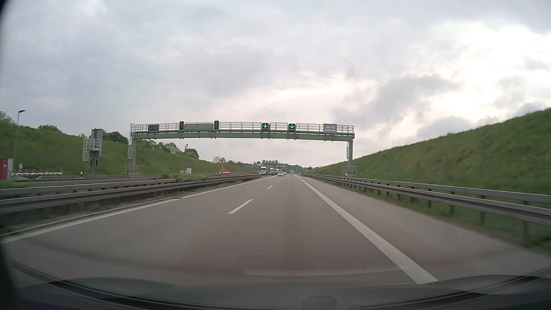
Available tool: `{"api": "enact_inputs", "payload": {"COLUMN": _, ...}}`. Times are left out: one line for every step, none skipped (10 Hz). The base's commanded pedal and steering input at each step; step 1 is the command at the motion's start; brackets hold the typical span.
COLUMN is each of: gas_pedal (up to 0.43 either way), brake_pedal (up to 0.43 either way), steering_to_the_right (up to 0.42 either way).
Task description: Follow the waypoints while adhering to traffic rules and regulations
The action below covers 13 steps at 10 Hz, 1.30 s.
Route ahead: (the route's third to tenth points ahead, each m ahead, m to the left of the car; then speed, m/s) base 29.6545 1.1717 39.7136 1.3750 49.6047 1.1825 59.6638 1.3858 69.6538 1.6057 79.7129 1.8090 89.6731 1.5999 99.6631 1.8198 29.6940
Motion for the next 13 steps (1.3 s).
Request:
{"api": "enact_inputs", "payload": {"gas_pedal": 0.209, "brake_pedal": 0.000, "steering_to_the_right": -0.001}}
{"api": "enact_inputs", "payload": {"gas_pedal": 0.209, "brake_pedal": 0.000, "steering_to_the_right": -0.001}}
{"api": "enact_inputs", "payload": {"gas_pedal": 0.209, "brake_pedal": 0.000, "steering_to_the_right": -0.001}}
{"api": "enact_inputs", "payload": {"gas_pedal": 0.209, "brake_pedal": 0.000, "steering_to_the_right": -0.002}}
{"api": "enact_inputs", "payload": {"gas_pedal": 0.209, "brake_pedal": 0.000, "steering_to_the_right": -0.002}}
{"api": "enact_inputs", "payload": {"gas_pedal": 0.209, "brake_pedal": 0.000, "steering_to_the_right": -0.002}}
{"api": "enact_inputs", "payload": {"gas_pedal": 0.220, "brake_pedal": 0.000, "steering_to_the_right": -0.002}}
{"api": "enact_inputs", "payload": {"gas_pedal": 0.220, "brake_pedal": 0.000, "steering_to_the_right": -0.003}}
{"api": "enact_inputs", "payload": {"gas_pedal": 0.220, "brake_pedal": 0.000, "steering_to_the_right": -0.003}}
{"api": "enact_inputs", "payload": {"gas_pedal": 0.220, "brake_pedal": 0.000, "steering_to_the_right": -0.003}}
{"api": "enact_inputs", "payload": {"gas_pedal": 0.220, "brake_pedal": 0.000, "steering_to_the_right": -0.003}}
{"api": "enact_inputs", "payload": {"gas_pedal": 0.220, "brake_pedal": 0.000, "steering_to_the_right": -0.002}}
{"api": "enact_inputs", "payload": {"gas_pedal": 0.220, "brake_pedal": 0.000, "steering_to_the_right": -0.001}}
